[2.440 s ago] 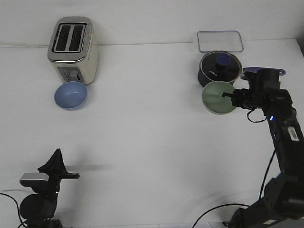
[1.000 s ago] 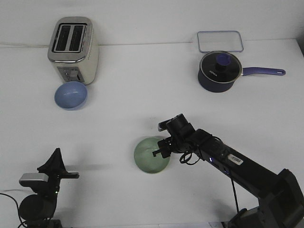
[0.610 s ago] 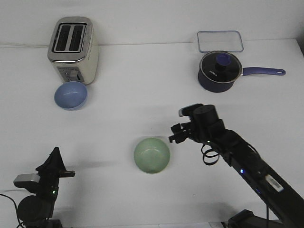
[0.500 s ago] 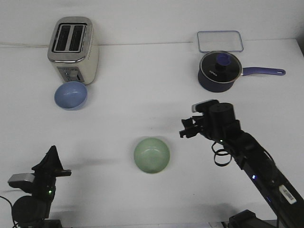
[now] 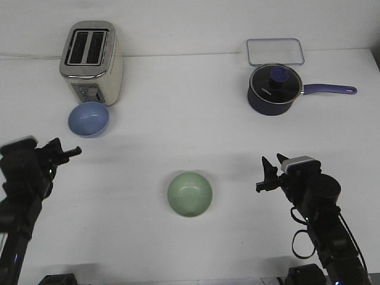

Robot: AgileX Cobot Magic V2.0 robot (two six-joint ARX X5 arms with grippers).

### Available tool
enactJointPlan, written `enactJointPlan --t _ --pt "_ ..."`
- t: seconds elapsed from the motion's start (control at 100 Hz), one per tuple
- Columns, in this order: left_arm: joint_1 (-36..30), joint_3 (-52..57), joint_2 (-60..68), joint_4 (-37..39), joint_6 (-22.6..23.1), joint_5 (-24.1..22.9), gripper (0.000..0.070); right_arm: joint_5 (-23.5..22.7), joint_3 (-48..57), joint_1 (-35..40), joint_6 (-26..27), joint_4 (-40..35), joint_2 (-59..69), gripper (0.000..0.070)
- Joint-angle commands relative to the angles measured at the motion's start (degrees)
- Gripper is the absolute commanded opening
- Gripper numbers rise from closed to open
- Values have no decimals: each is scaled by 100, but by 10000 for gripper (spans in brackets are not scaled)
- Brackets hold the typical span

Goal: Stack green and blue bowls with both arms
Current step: 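Reach the left gripper to the light blue bowl and grasp its rim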

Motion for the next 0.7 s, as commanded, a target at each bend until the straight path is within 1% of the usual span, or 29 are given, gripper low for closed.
enactJointPlan --t 0.0,0.02,0.09,0.12,0.15,0.17,0.22,0.39,0.55,0.69 --pt "87 509 787 -184 216 15 103 48 -98 -4 13 17 -157 316" --pt "118 638 966 -236 216 31 156 50 -136 -7 13 -4 -214 316" --pt "227 1062 1561 -361 216 133 390 48 -201 -7 0 -140 -358 316" --pt "275 1235 1799 -411 221 190 479 46 -208 -7 -7 -188 -391 316" --pt "313 1386 2015 -437 221 229 536 46 -208 -7 -11 -214 -402 316" --pt "334 1484 2157 -455 223 267 558 42 -208 -7 -11 -232 -422 316" --pt "387 1698 2472 -487 273 332 558 28 -208 -7 -11 -245 -426 316" --pt "533 2275 3464 -555 343 348 557 28 -208 -7 -11 -245 -417 316" --pt "629 2640 4249 -535 579 348 557 26 -208 -7 -9 -260 -417 316" --pt "702 2883 4806 -420 581 350 557 26 -208 -7 -9 -269 -417 316"
